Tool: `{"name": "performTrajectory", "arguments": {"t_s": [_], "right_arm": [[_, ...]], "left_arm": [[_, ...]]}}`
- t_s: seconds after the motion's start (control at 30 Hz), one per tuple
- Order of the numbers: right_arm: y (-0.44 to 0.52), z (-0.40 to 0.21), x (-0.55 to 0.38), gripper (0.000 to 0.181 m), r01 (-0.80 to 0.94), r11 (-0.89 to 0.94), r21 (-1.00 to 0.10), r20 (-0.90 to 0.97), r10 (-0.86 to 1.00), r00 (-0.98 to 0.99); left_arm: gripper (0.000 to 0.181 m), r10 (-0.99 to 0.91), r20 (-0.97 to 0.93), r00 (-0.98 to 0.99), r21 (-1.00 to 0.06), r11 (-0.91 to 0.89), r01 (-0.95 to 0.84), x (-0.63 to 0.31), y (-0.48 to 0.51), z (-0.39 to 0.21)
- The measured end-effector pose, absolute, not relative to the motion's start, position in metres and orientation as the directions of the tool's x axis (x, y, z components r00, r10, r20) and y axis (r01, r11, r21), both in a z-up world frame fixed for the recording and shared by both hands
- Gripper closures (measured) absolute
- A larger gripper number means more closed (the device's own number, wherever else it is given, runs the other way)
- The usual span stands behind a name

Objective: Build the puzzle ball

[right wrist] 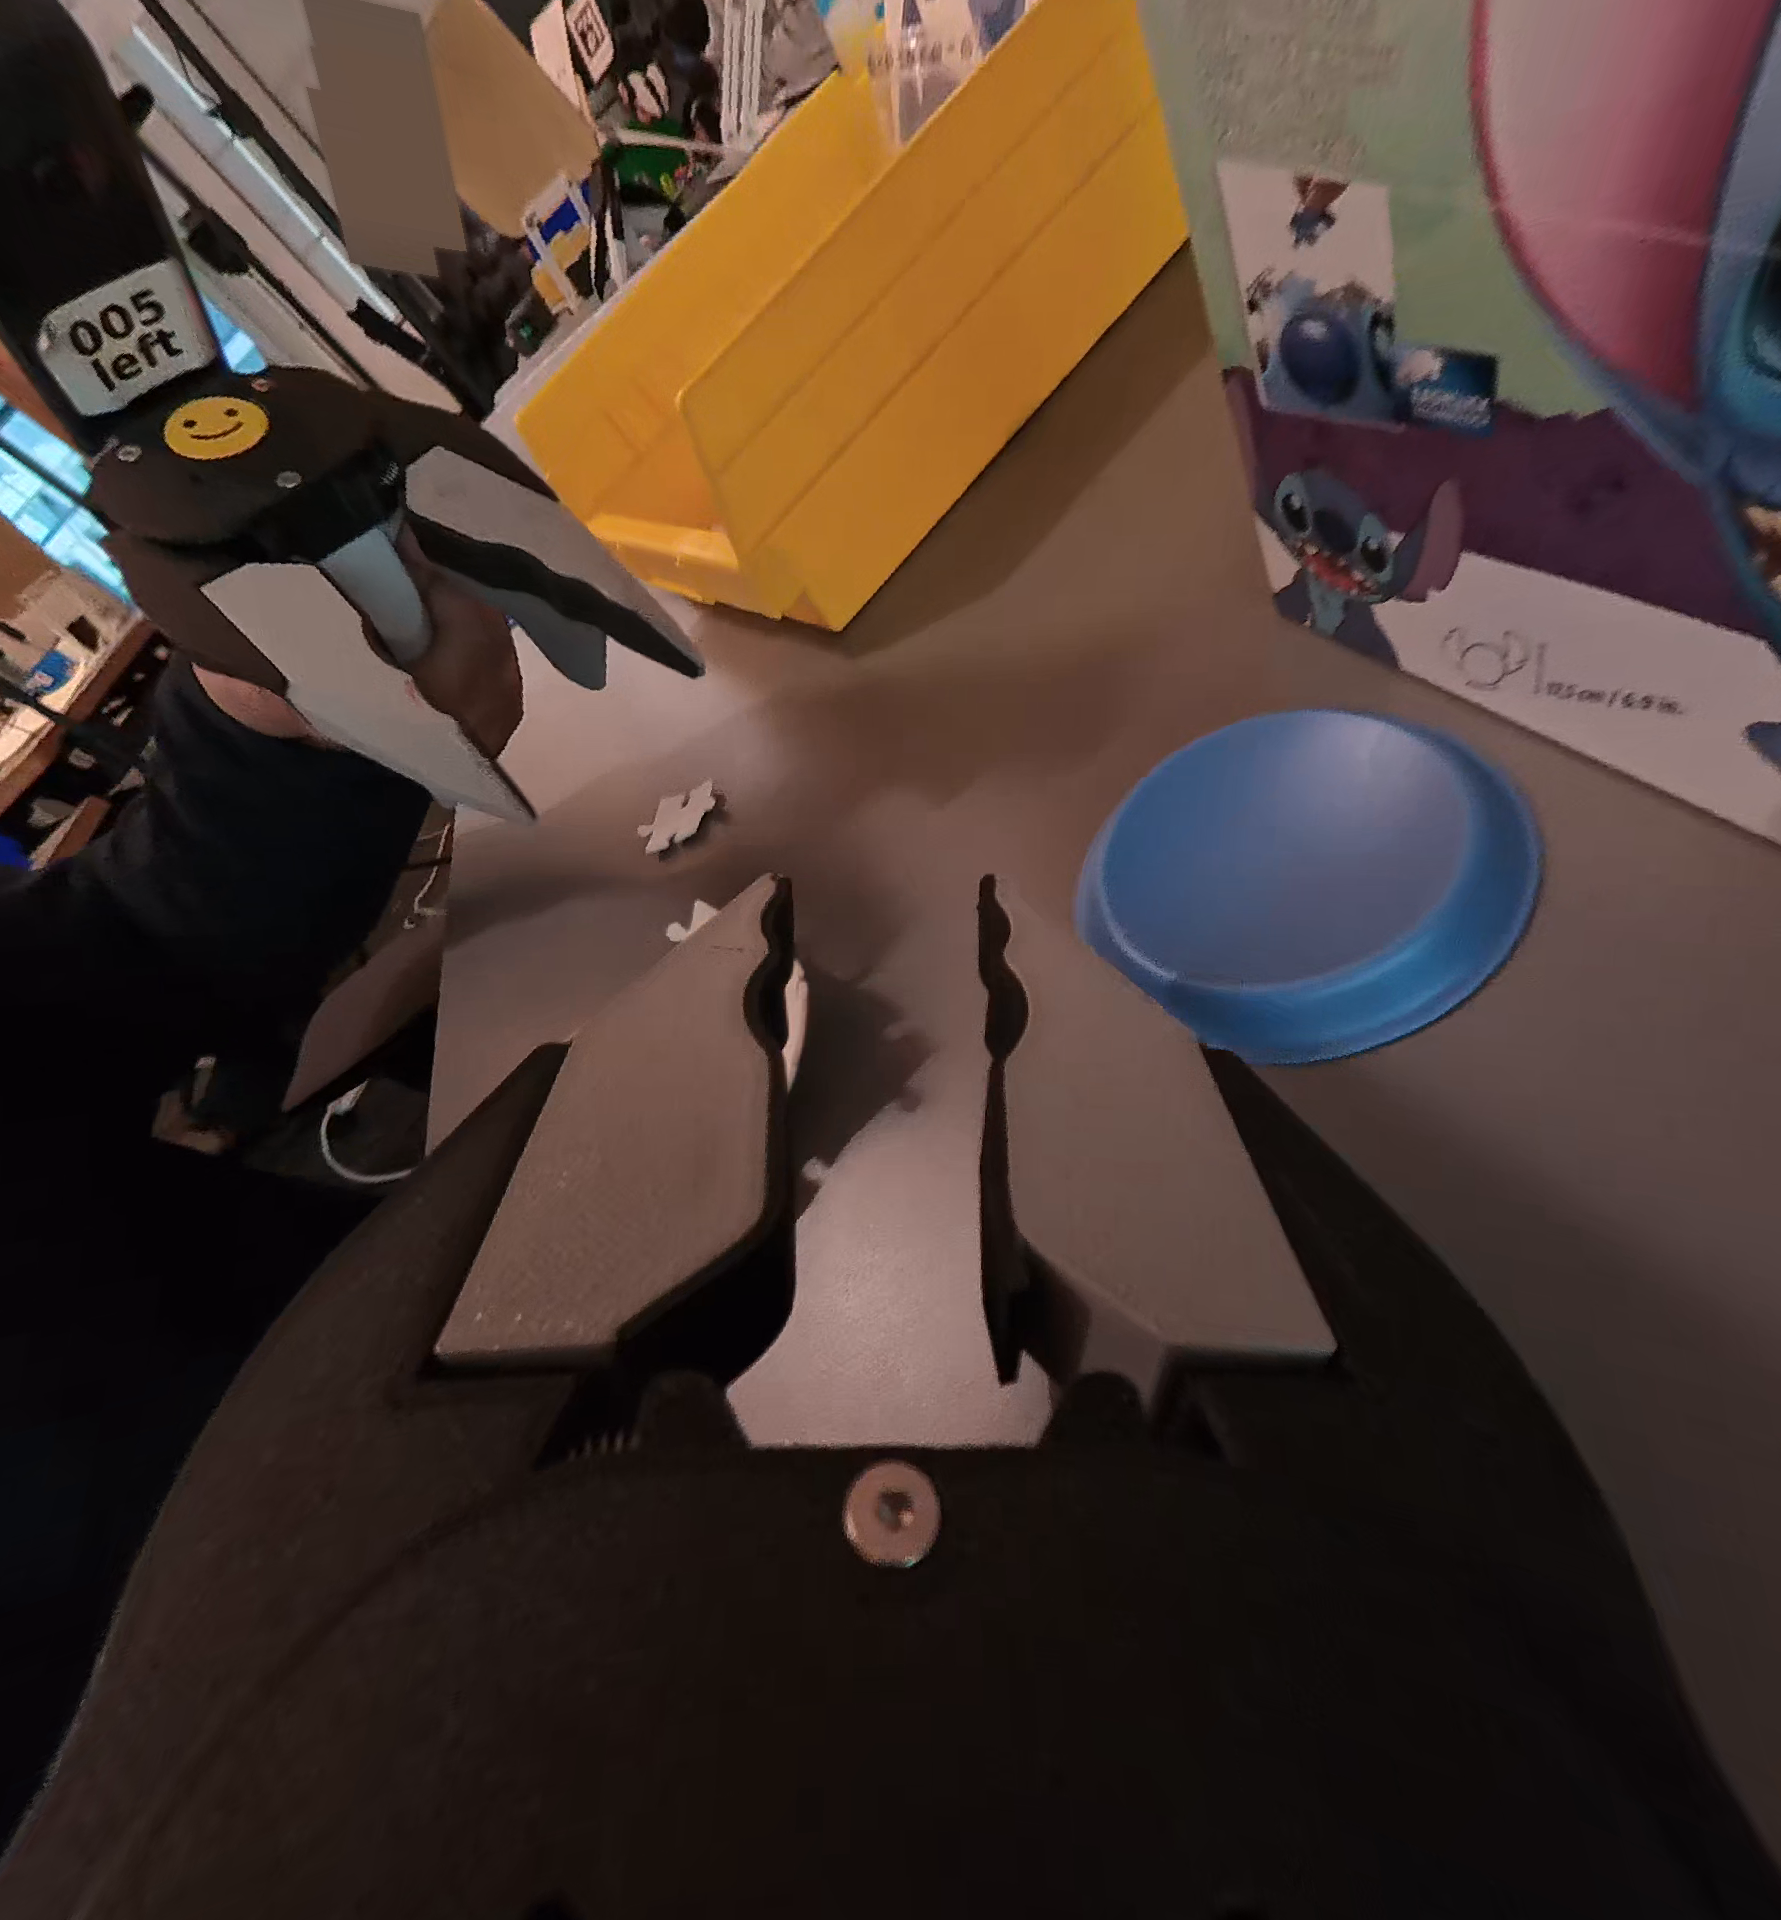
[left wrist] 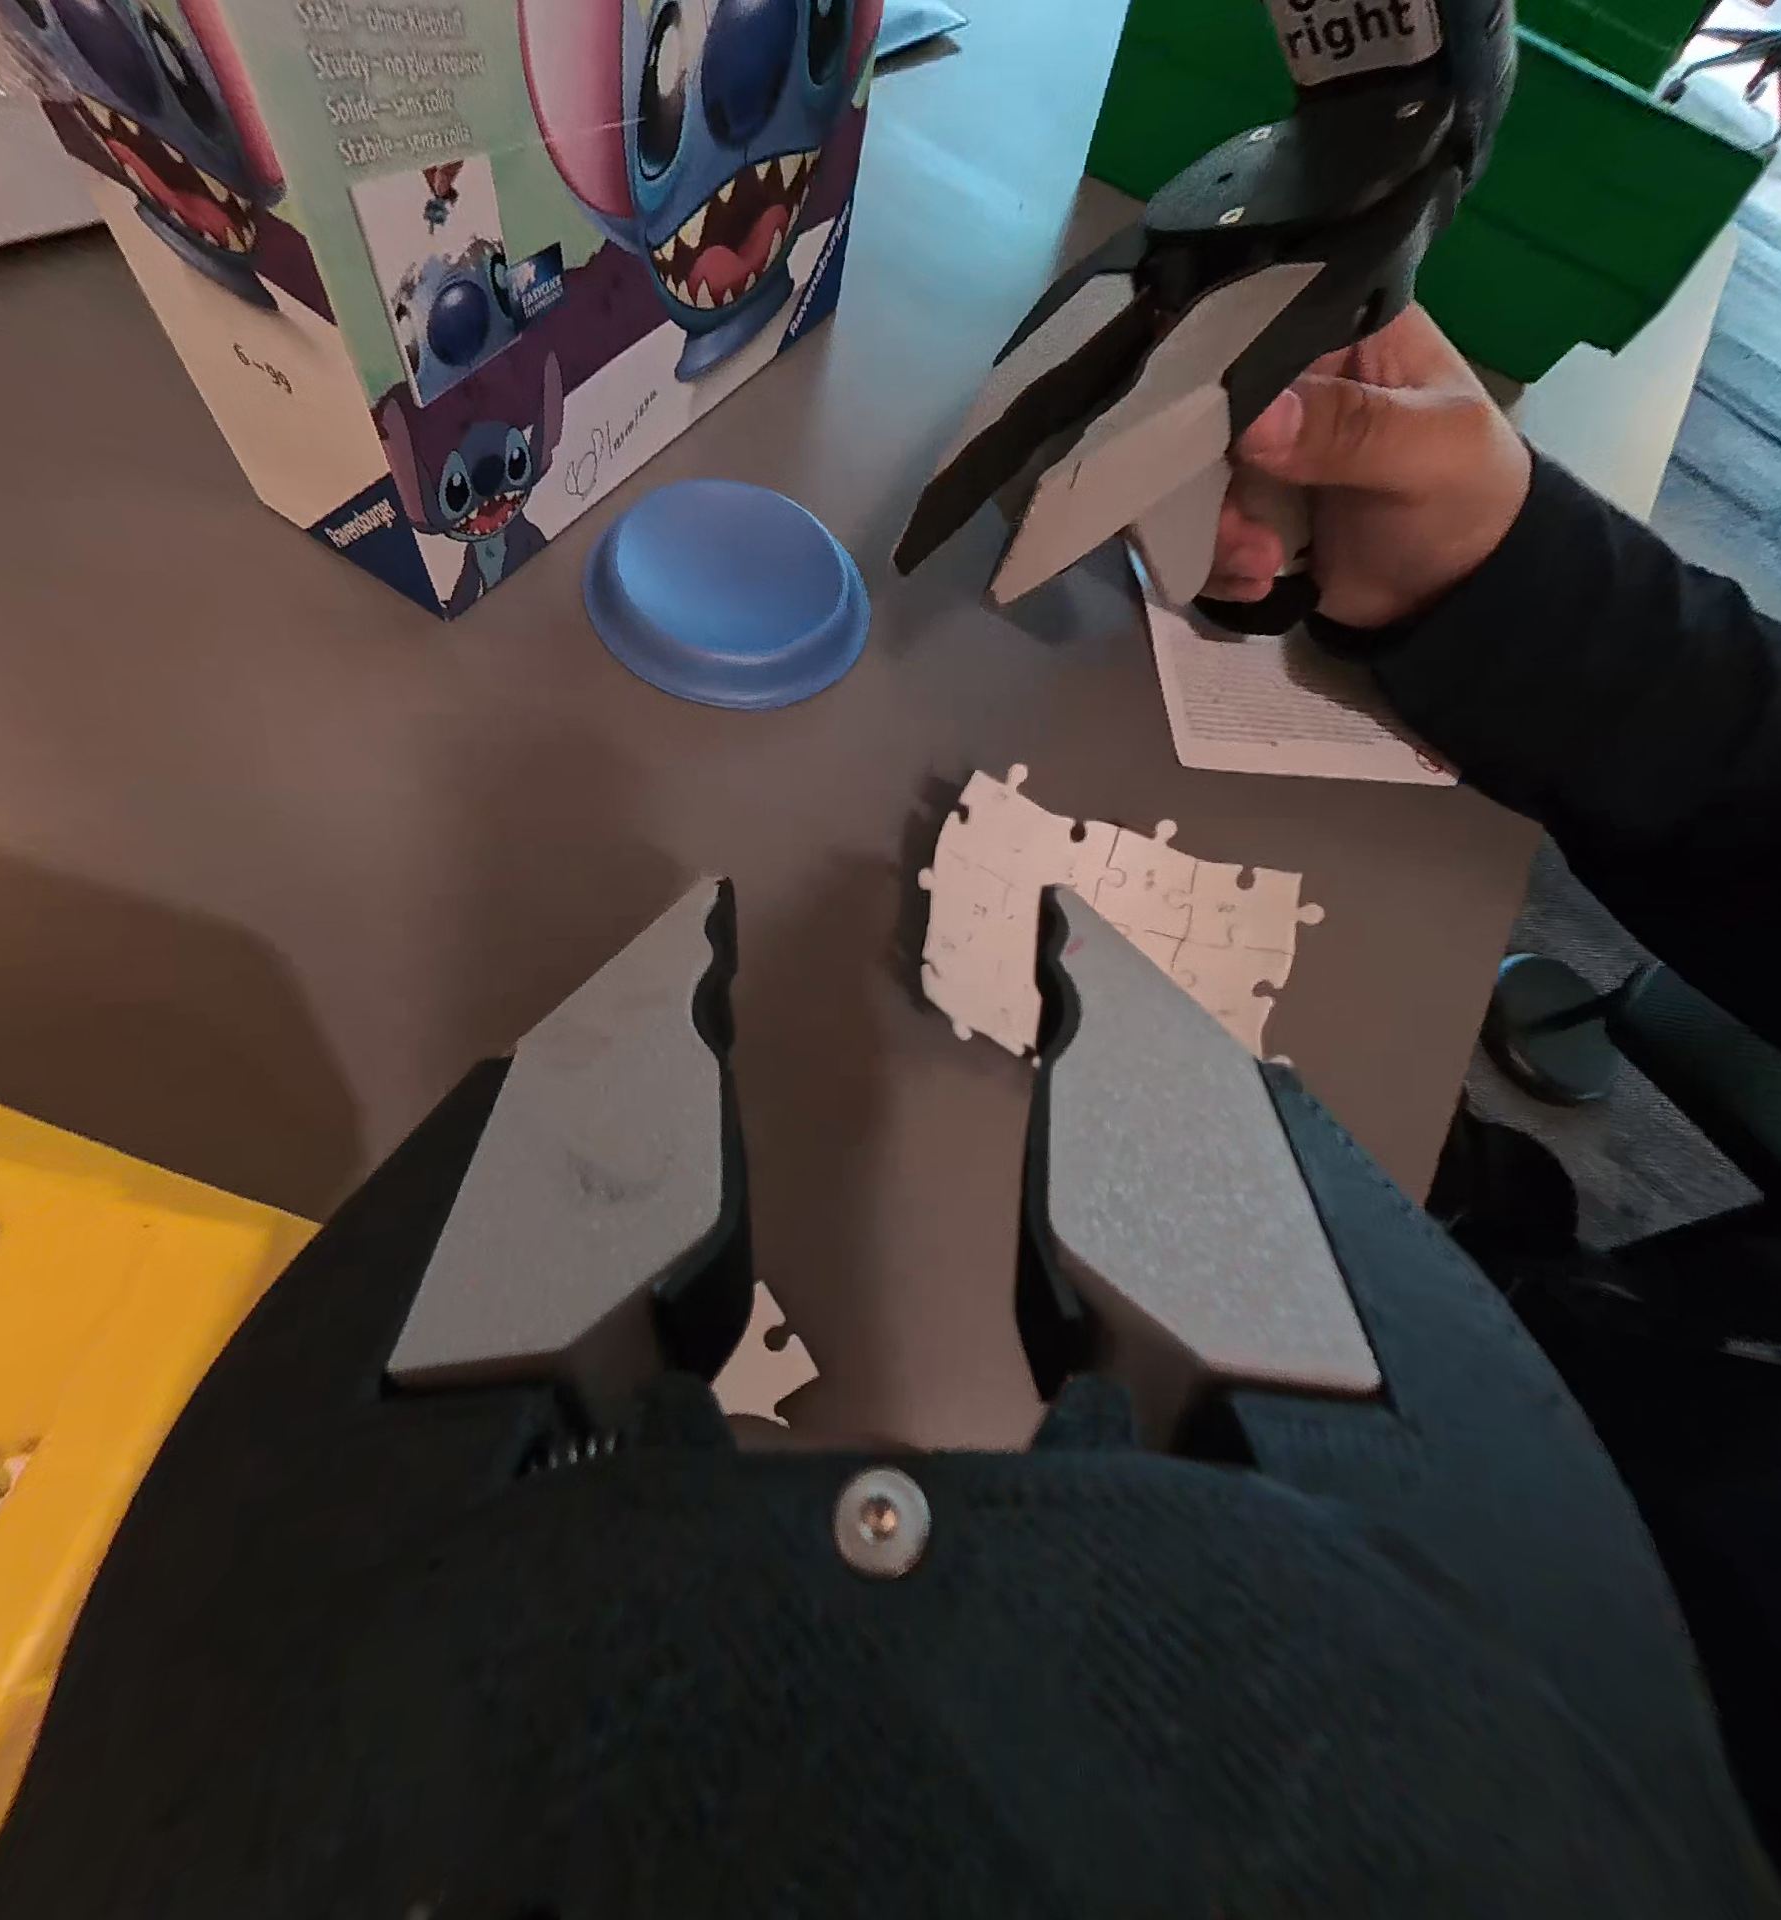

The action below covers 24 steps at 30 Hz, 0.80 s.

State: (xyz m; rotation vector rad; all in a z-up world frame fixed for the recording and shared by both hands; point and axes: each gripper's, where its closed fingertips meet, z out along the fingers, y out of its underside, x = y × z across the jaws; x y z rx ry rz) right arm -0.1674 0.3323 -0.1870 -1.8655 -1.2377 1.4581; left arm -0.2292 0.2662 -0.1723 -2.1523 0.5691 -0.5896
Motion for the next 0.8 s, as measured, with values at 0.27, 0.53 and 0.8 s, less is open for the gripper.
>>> {"name": "performTrajectory", "arguments": {"t_s": [0.27,0.53,0.8], "right_arm": [[0.344,-0.178,-0.167,0.144,0.296,-0.443,-0.846,-0.441,0.894,0.078],[0.348,-0.181,-0.165,0.143,0.271,-0.419,-0.867,-0.405,0.908,0.107],[0.364,-0.171,-0.16,0.145,0.219,-0.384,-0.897,-0.36,0.922,0.143]], "left_arm": [[0.118,-0.684,0.162,0.711,-0.86,-0.451,-0.238,-0.214,0.283,-0.136],[0.124,-0.719,0.071,0.692,-0.902,-0.342,-0.262,-0.206,0.31,-0.145],[0.125,-0.765,0.141,0.628,-0.888,-0.379,-0.262,-0.19,0.291,-0.162]]}}
